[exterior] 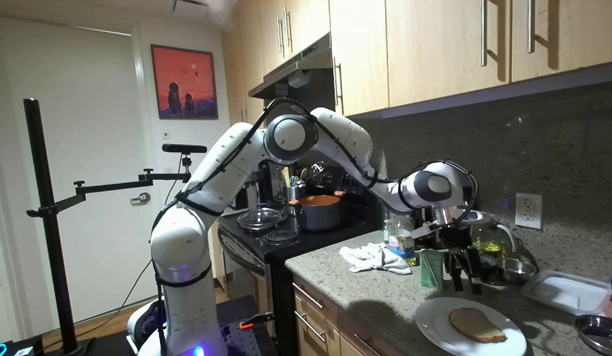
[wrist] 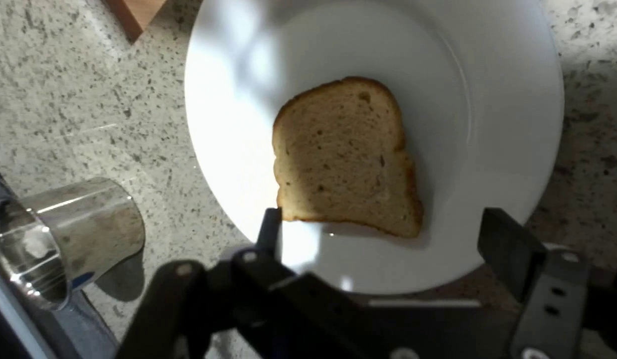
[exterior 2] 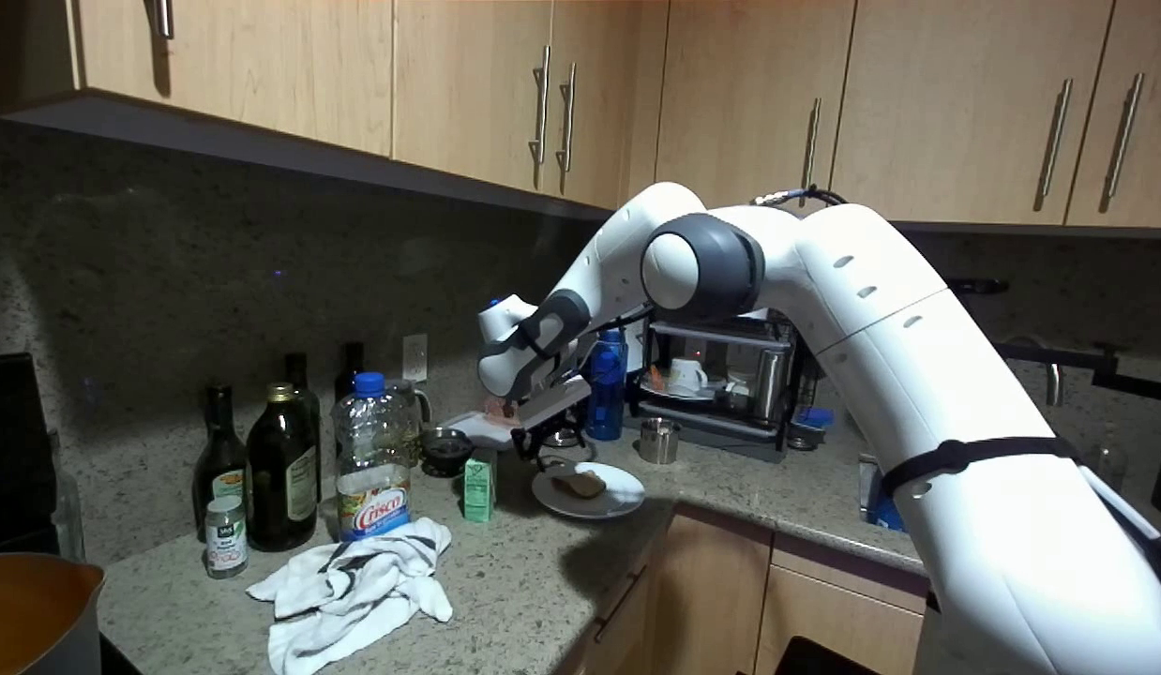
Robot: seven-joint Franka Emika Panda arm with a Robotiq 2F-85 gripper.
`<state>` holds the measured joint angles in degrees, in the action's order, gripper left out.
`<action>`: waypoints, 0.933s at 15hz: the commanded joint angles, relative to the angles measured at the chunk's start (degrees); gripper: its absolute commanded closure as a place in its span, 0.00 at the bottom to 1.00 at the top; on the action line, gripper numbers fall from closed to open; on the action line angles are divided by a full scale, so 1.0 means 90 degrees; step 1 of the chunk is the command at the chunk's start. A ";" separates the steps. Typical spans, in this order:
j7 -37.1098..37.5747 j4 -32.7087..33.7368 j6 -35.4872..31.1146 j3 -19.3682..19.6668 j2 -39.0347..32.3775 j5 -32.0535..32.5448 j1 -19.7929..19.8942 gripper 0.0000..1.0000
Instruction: Pick up the slice of bread from the left side of the counter and place it on the white plate
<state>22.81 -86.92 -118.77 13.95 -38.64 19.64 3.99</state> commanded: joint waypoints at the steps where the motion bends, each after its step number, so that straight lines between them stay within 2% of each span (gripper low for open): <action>1: 0.0168 -0.0837 0.0200 0.0227 0.0947 0.0275 -0.0280 0.00; 5: 0.0449 -0.1600 0.0643 0.0291 0.1845 0.0766 -0.0496 0.00; 8: 0.0733 -0.2328 0.1021 0.0145 0.2604 0.1102 -0.0596 0.00; 14: 0.1212 -0.4025 0.0880 -0.0368 0.4044 0.0969 -0.0507 0.00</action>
<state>30.99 -113.62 -109.58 12.81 -10.57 28.85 -1.30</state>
